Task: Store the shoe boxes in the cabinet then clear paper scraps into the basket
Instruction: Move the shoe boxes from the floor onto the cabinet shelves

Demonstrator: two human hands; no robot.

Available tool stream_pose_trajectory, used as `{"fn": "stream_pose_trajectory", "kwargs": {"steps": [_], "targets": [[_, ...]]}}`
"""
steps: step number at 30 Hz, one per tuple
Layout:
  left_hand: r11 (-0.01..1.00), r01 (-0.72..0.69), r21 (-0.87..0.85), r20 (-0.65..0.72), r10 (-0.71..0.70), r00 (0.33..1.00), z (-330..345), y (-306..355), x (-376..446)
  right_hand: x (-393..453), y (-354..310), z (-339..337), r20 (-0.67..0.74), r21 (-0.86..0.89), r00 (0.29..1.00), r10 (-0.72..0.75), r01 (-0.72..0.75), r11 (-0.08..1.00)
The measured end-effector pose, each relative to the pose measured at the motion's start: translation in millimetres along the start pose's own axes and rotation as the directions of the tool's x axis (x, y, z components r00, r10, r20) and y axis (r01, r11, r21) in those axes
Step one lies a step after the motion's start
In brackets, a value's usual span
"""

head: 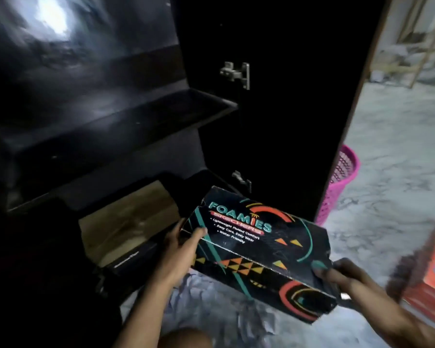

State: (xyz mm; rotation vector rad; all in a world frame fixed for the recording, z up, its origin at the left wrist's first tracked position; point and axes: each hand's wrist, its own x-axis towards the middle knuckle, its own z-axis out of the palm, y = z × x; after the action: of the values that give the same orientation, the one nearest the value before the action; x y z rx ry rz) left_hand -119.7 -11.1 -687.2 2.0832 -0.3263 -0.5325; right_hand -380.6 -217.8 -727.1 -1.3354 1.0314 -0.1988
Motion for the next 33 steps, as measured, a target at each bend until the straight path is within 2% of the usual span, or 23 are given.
{"fn": "stream_pose_trajectory", "kwargs": {"steps": [4,7,10,15,18,21,25,30,33], "targets": [[0.981,-0.069,-0.179,-0.311,0.010,0.950,-41.0,-6.2,14.2,33.1,-51.8,58.3,0.088,0.036,0.977,-0.195,0.192,0.981],[0.957,-0.101,-0.272,-0.515,-0.057,0.855,-65.5,-19.1,33.4,64.7,-90.9,113.8,0.146,0.068,0.944,-0.298,0.291,0.954],[0.927,-0.104,-0.360,-0.629,-0.159,0.761,-90.3,-32.0,55.7,98.9,-122.8,174.8,0.199,0.106,0.905,-0.377,0.363,0.926],[0.818,-0.190,-0.543,-0.710,-0.326,0.624,-121.8,-56.4,100.7,149.5,-159.3,273.0,0.229,0.085,0.854,-0.467,0.461,0.883],[0.825,-0.183,-0.535,-0.755,-0.369,0.542,-125.9,-72.1,125.9,174.4,-168.9,315.0,0.243,0.067,0.845,-0.477,0.476,0.877],[0.846,-0.183,-0.500,-0.789,-0.359,0.498,-120.5,-83.0,140.6,193.0,-168.1,341.1,0.237,0.071,0.842,-0.485,0.483,0.873],[0.885,-0.172,-0.432,-0.821,-0.308,0.481,-111.4,-92.8,147.5,205.3,-156.7,354.0,0.277,0.084,0.862,-0.424,0.418,0.905],[0.841,-0.256,-0.477,-0.821,-0.321,0.473,-110.9,-98.5,146.3,199.4,-157.4,345.3,0.186,0.118,0.877,-0.443,0.428,0.896],[0.850,-0.214,-0.481,-0.803,-0.330,0.496,-100.9,-85.1,129.2,199.7,-145.4,318.7,0.107,0.131,0.904,-0.413,0.399,0.908]]}}
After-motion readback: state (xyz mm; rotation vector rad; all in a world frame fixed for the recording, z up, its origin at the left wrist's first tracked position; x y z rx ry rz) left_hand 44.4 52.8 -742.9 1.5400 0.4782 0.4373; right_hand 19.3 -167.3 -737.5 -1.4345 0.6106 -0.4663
